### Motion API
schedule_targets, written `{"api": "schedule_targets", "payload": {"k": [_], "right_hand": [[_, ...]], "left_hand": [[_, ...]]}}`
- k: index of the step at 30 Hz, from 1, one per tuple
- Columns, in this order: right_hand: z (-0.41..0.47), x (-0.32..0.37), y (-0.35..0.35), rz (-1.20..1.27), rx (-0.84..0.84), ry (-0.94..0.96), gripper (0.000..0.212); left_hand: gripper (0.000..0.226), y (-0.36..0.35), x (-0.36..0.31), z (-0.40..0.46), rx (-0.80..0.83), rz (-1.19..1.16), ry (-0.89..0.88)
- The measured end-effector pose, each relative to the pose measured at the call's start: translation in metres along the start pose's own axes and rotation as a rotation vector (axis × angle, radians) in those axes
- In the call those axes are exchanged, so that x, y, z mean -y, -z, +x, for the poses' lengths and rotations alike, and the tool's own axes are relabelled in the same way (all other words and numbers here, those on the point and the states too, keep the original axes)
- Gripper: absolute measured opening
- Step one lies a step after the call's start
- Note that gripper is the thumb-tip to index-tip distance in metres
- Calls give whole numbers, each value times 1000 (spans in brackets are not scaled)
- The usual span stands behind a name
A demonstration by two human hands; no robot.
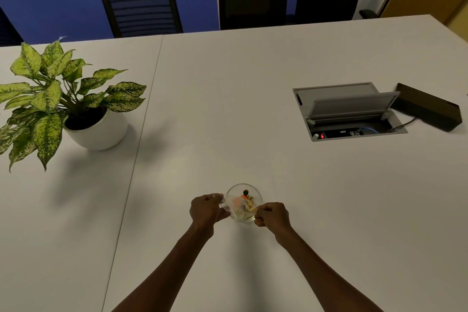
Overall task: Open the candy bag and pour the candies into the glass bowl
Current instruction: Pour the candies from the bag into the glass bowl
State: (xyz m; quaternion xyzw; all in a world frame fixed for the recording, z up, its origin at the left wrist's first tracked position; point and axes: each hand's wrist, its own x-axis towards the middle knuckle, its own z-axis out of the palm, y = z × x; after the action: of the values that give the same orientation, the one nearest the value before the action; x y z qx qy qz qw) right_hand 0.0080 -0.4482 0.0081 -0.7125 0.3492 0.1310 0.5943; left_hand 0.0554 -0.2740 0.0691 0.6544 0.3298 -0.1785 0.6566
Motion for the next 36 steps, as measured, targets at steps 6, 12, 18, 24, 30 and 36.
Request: {"api": "schedule_targets", "payload": {"k": [6, 12, 18, 24, 30, 36], "right_hand": [[3, -2, 1, 36, 1, -22, 18], [4, -3, 1, 117, 52, -60, 8], [0, 2, 0, 195, 33, -15, 7], [-1, 15, 6, 262, -74, 118, 8], [-5, 26, 17, 355, -18, 179, 8], [-11, 29, 25, 389, 89, 209, 9]], "left_hand": [[11, -2, -4, -3, -4, 19, -5], [8, -5, -14, -12, 14, 1, -1], [16, -2, -21, -14, 19, -16, -7], [10, 6, -20, -13, 36, -145, -13], [12, 7, -20, -15, 3, -176, -122], [14, 8, -24, -16, 23, -183, -245]]}}
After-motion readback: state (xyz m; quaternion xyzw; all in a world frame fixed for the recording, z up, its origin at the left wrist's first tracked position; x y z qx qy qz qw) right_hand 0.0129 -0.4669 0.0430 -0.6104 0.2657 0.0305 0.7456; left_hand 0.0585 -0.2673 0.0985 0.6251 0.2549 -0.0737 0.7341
